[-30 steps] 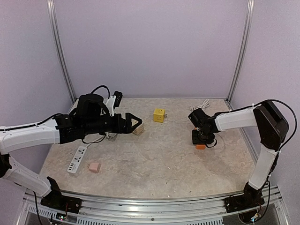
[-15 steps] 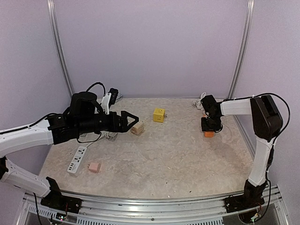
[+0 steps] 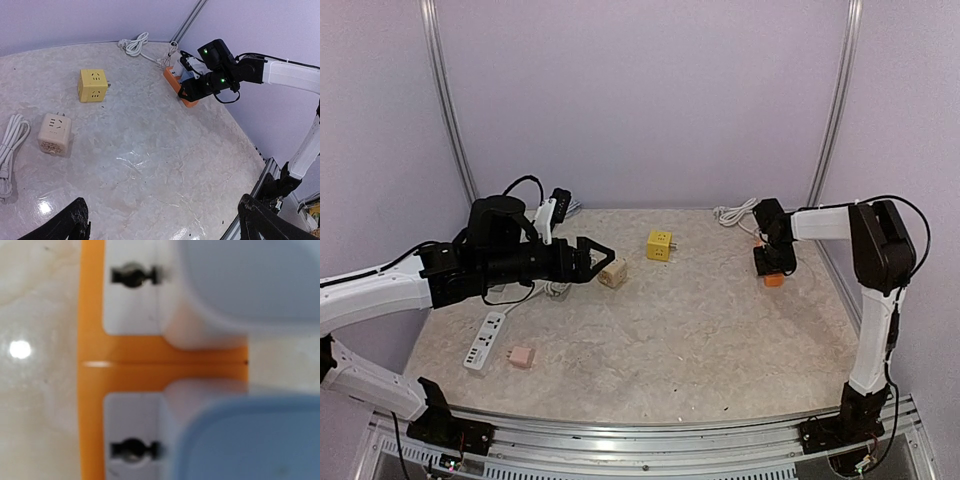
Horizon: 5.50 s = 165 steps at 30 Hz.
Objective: Insert the plug
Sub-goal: Move the socket to the center of the board, then move the socket to the corner of the board.
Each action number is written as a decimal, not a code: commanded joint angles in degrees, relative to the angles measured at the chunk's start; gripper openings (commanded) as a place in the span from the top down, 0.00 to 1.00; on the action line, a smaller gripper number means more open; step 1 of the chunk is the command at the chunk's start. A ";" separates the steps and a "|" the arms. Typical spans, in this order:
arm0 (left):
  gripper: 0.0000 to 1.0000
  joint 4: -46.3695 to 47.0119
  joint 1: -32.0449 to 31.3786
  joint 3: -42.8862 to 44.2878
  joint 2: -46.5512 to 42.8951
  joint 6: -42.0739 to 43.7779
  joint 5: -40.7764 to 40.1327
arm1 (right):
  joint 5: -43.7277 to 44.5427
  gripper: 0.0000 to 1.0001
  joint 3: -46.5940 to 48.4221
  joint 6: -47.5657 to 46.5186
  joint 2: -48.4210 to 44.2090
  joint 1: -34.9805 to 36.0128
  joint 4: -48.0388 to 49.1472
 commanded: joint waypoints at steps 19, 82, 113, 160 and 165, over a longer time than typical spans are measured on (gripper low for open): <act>0.01 -2.09 -0.05 4.28 3.23 -0.15 -0.25 | -3.54 0.15 -4.54 -2.31 -7.77 -2.38 -2.66; 0.01 -45.75 18.96 -5.48 11.87 -35.32 -28.15 | -21.87 0.00 -19.18 -5.41 -25.49 20.29 17.26; 0.17 -25.56 25.29 -10.32 18.51 -26.02 -12.02 | -20.03 0.00 -17.39 -4.83 -24.90 21.43 14.56; 0.23 -29.84 17.54 12.68 40.50 -4.79 -19.39 | -20.16 0.00 -11.94 -8.09 -19.93 25.87 11.02; 0.19 -31.29 18.82 12.92 36.49 -6.13 -19.62 | -20.03 0.00 -12.68 -8.08 -20.08 25.92 11.44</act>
